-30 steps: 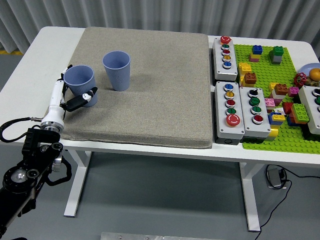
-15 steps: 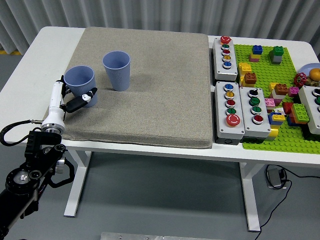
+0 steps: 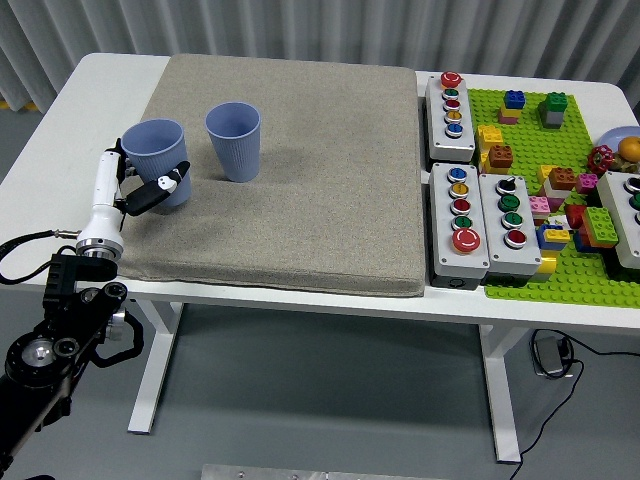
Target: Pick cup pour cup place
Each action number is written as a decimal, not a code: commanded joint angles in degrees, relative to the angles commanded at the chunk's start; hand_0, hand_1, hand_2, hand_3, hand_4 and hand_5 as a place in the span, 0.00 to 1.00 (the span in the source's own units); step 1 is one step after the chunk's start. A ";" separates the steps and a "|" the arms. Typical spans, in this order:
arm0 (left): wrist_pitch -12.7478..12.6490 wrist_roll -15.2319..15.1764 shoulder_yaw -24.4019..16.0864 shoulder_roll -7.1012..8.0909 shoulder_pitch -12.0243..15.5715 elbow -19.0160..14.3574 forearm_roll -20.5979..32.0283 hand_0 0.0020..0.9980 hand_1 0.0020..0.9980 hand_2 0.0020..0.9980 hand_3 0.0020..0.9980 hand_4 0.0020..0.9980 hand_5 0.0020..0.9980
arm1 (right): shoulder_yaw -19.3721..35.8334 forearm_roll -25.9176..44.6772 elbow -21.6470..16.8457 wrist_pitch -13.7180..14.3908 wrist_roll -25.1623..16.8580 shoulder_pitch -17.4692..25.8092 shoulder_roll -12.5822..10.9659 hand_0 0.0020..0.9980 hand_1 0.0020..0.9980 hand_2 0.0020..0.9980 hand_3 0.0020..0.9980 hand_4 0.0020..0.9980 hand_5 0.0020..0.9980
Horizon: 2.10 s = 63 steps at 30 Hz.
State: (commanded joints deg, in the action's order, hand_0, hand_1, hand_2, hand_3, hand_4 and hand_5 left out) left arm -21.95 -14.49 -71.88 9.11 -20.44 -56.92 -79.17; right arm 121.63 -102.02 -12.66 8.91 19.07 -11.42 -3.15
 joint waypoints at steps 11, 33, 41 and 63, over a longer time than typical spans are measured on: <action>3.84 6.00 -1.88 3.44 -2.77 -3.74 -15.54 0.53 0.52 0.59 0.59 0.80 0.20 | -0.24 0.57 0.04 0.11 -0.13 -0.11 -0.18 0.68 0.60 0.57 0.60 0.00 0.25; 12.71 12.83 1.64 9.51 -10.82 -3.13 -34.06 0.53 0.51 0.57 0.58 0.78 0.18 | -0.92 1.92 0.10 0.50 -0.25 -0.56 -0.53 0.68 0.60 0.57 0.60 0.00 0.24; 14.29 13.96 5.02 10.69 -12.86 -3.20 -38.31 0.53 0.51 0.56 0.58 0.78 0.18 | -0.95 1.87 0.07 0.45 -0.20 -0.33 -0.56 0.68 0.60 0.57 0.60 0.00 0.24; 16.05 16.85 13.83 14.86 -18.74 -4.48 -48.25 0.52 0.51 0.56 0.58 0.74 0.14 | -1.15 2.75 0.11 0.45 -0.30 -0.13 -0.90 0.68 0.60 0.57 0.60 0.00 0.24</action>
State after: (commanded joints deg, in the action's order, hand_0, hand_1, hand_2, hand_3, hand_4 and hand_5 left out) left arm -5.90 2.37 -58.05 23.98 -39.18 -61.40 -127.42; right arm 120.48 -99.27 -12.54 9.36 18.77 -11.56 -4.06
